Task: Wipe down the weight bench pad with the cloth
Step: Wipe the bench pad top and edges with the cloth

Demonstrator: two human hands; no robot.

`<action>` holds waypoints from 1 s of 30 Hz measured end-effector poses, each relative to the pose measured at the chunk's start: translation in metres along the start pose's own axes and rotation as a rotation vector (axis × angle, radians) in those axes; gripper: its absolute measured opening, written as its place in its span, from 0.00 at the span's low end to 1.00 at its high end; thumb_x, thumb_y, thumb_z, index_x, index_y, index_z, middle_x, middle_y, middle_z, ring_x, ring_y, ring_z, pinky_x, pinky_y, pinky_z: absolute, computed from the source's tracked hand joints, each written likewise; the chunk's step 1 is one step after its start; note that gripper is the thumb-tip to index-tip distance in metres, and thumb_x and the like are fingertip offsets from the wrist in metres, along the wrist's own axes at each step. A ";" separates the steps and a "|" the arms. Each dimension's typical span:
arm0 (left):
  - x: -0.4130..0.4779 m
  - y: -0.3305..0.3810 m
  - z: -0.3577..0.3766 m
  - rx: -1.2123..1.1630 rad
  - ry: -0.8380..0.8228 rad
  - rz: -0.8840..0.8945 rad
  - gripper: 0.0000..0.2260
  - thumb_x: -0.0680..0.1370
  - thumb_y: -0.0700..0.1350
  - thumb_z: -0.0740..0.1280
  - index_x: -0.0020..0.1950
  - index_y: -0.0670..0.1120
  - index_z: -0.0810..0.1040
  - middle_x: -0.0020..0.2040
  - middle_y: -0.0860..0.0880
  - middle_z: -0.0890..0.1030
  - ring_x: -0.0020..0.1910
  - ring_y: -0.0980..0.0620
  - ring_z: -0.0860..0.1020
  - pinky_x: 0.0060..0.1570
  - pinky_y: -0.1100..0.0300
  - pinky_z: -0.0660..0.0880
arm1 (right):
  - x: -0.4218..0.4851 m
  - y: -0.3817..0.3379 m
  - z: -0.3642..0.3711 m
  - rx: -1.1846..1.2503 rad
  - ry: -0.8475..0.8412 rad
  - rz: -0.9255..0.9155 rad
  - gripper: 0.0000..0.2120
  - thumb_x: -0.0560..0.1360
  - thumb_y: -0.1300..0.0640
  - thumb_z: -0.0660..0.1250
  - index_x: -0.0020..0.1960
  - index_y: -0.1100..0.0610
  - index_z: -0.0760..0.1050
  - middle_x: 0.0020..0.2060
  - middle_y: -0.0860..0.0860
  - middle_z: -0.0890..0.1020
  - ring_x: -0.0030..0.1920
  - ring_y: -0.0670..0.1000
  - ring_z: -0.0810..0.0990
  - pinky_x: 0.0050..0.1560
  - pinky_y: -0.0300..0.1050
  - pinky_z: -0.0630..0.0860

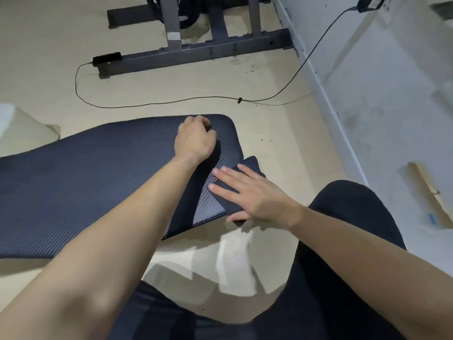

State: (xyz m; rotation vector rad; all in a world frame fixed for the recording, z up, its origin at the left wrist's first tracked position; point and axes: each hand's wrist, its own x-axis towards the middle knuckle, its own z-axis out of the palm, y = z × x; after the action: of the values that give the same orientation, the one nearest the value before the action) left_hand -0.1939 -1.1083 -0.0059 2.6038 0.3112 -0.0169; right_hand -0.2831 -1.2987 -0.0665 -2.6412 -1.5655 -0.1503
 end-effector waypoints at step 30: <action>0.029 0.018 0.045 0.188 0.286 0.037 0.16 0.77 0.39 0.56 0.62 0.40 0.75 0.60 0.40 0.78 0.60 0.38 0.73 0.63 0.48 0.67 | 0.067 0.044 -0.010 1.652 0.234 1.146 0.26 0.84 0.42 0.52 0.80 0.44 0.54 0.73 0.50 0.70 0.71 0.54 0.69 0.55 0.33 0.60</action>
State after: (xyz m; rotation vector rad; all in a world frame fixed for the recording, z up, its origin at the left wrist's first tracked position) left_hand -0.1597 -1.1398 -0.0380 2.7982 0.3780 0.3587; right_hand -0.2131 -1.2628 -0.0491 -1.5041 0.2509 0.5785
